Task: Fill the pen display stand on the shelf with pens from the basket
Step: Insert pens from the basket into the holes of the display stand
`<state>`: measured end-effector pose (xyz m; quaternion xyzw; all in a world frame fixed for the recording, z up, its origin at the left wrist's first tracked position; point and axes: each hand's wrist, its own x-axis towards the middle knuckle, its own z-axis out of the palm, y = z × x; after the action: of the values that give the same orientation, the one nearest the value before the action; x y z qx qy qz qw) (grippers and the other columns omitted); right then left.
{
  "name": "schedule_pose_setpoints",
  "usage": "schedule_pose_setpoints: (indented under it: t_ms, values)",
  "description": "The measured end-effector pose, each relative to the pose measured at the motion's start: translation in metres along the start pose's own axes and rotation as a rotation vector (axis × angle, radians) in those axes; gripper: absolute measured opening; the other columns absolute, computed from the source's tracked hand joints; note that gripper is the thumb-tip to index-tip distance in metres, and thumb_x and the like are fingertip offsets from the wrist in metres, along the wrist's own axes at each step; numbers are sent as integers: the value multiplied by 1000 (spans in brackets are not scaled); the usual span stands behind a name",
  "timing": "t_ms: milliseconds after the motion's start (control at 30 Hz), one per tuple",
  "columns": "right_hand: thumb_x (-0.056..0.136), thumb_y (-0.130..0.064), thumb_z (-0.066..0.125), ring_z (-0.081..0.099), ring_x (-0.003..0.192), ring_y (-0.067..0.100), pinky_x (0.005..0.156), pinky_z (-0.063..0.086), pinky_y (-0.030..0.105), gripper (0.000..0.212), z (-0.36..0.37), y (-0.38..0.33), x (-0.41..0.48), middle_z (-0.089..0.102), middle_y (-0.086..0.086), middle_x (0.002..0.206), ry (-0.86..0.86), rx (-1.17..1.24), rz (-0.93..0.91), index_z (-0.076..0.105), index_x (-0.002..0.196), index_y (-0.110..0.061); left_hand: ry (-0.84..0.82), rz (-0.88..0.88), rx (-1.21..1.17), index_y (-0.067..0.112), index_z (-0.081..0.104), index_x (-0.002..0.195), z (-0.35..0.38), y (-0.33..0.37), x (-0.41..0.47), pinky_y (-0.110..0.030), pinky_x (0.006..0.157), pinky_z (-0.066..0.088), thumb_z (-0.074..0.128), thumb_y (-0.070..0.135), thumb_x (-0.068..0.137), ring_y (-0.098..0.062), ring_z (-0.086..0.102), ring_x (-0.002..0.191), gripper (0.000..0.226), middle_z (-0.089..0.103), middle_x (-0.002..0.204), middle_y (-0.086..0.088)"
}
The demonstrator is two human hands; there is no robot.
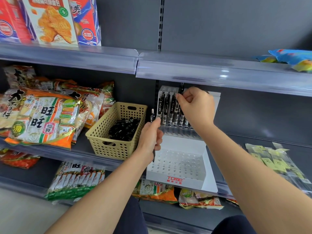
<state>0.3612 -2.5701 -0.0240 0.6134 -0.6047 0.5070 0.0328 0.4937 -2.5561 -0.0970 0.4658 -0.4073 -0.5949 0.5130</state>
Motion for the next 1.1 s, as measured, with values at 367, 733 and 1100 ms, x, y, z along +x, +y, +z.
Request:
schedule_pose_setpoints:
  t_ms: [367, 733, 1100]
  values:
    - [86, -34, 66, 56, 63, 14, 62, 43, 25, 22, 7, -3, 2, 55, -10, 59, 0, 5, 2, 64, 73, -17, 46, 114, 29, 17, 45, 82, -3, -8, 5, -25, 46, 20, 34, 16, 100, -10, 32, 53, 21, 44, 66, 1]
    - [85, -33, 67, 63, 63, 25, 64, 54, 31, 29, 19, 3, -7, 67, 8, 63, -162, -142, 56, 69, 75, -6, 59, 218, 54, 13, 50, 86, -4, -9, 5, -26, 49, 30, 38, 20, 103, -12, 40, 57, 22, 48, 68, -1]
    - [88, -38, 64, 60, 57, 25, 56, 45, 25, 37, 20, 1, -5, 64, 8, 59, -220, -254, 56, 62, 63, -11, 64, 229, 52, 12, 51, 87, -3, -6, 3, -27, 52, 33, 38, 20, 103, -12, 42, 59, 22, 49, 71, -2]
